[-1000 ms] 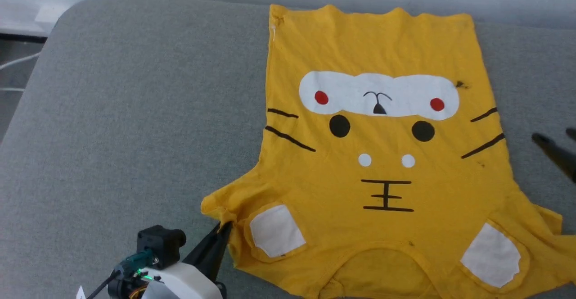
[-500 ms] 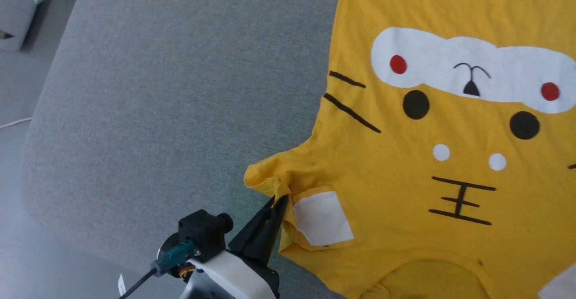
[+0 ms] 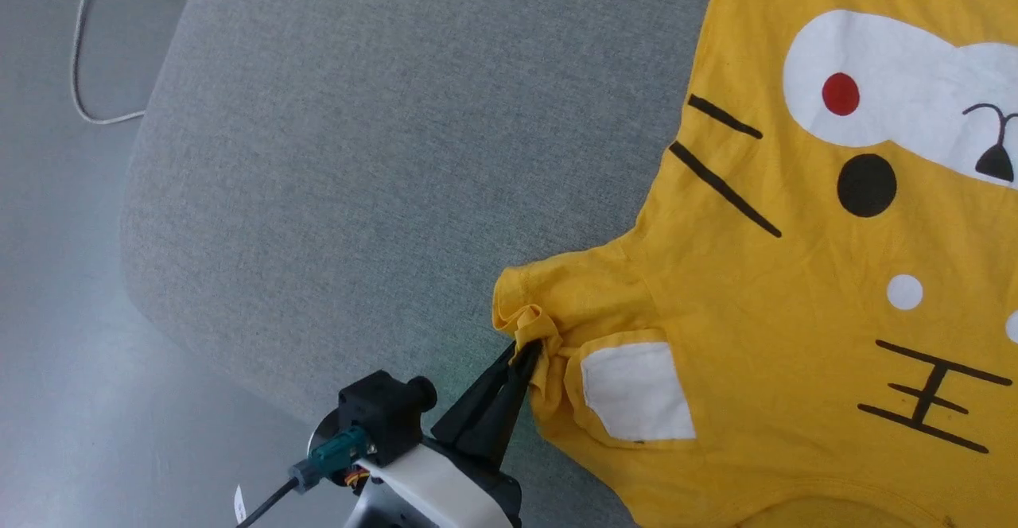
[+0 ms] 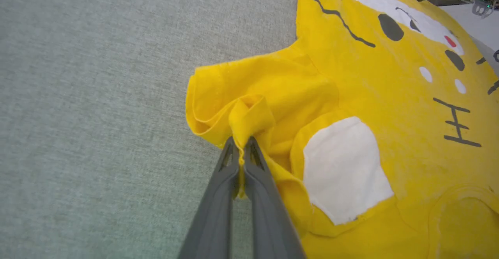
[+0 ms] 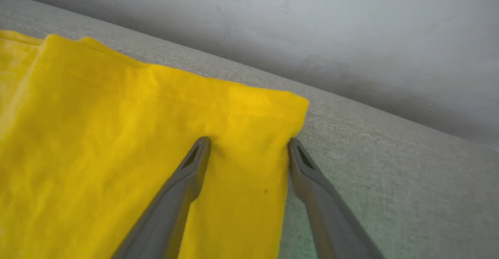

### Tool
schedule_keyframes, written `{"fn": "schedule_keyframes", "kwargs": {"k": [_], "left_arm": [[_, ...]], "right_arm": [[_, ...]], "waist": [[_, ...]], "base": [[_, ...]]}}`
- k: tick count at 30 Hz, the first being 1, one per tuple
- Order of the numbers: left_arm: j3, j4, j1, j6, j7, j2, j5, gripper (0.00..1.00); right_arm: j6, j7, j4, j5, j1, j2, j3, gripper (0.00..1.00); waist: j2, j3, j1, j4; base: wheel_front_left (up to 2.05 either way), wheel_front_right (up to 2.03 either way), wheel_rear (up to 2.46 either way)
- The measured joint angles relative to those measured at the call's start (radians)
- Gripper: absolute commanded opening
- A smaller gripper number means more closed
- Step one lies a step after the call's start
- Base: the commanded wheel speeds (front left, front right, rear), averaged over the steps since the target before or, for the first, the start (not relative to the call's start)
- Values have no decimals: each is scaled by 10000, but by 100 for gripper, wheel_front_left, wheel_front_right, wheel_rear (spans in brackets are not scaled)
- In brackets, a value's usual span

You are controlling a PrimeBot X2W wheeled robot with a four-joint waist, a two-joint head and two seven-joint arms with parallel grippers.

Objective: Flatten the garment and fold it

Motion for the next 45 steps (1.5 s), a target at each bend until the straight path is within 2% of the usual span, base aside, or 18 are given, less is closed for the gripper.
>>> {"fn": "schedule_keyframes", "kwargs": {"k": [1, 2, 3, 14, 19, 23, 26, 29, 36, 41, 45], "left_arm": [[4, 52, -1, -2, -15, 0, -8, 0], [13, 104, -3, -13, -21, 2, -10, 0], [17, 146, -6, -50, -36, 2, -10, 0], [142, 692, -41, -71, -107, 84, -84, 0], [359, 1095, 53, 31, -151, 178, -267, 0], [562, 1406, 332, 117, -136, 372, -504, 0], [717, 1645, 625, 207, -138, 585, -558, 0], [838, 1712, 901, 221, -182, 631, -782, 0], [1018, 1858, 1457, 382, -244, 742, -1104, 0], [1108, 1835, 1592, 468, -284, 819, -1135, 0], [1154, 1789, 1595, 489, -313, 838, -1164, 0]], "right_arm": [[-2, -56, 63, 17, -36, -33, -25, 100], [-4, -56, 125, 52, -77, -50, -69, 74], [-4, -63, 155, 73, -102, -59, -94, 0], [-6, -525, 583, 453, 255, 301, 433, 0], [-8, -838, 552, 1313, 1250, 545, 857, 0], [-8, -834, -12, 2163, 2392, 715, 1335, 0], [-6, -828, -738, 2635, 3376, 608, 1787, 0], [-4, -842, -1444, 3181, 4424, 474, 1783, 0], [-6, -541, -3664, 4013, 7281, 462, 727, 0], [-6, 506, -5599, 4222, 9402, 792, -675, 0], [-6, 1590, -6997, 3670, 11164, 1214, -1896, 0]], "waist": [[0, 52, 0, 40], [0, 99, 0, 66], [0, 124, 1, 74], [0, -391, 2, -470], [-1, -1082, 2, -872], [0, -1738, 1, -1298], [0, -2220, 1, -1686], [0, -2709, 1, -2088], [0, -3799, -1, -2976], [0, -4393, 0, -3584], [0, -4773, 0, -3943]], "base": [[0, 0, 0], [0, 0, 0], [0, 0, 0], [0, 0, 0], [0, 0, 0], [0, 0, 0], [0, 0, 0], [0, 0, 0], [0, 0, 0], [0, 0, 0], [0, 0, 0]]}}
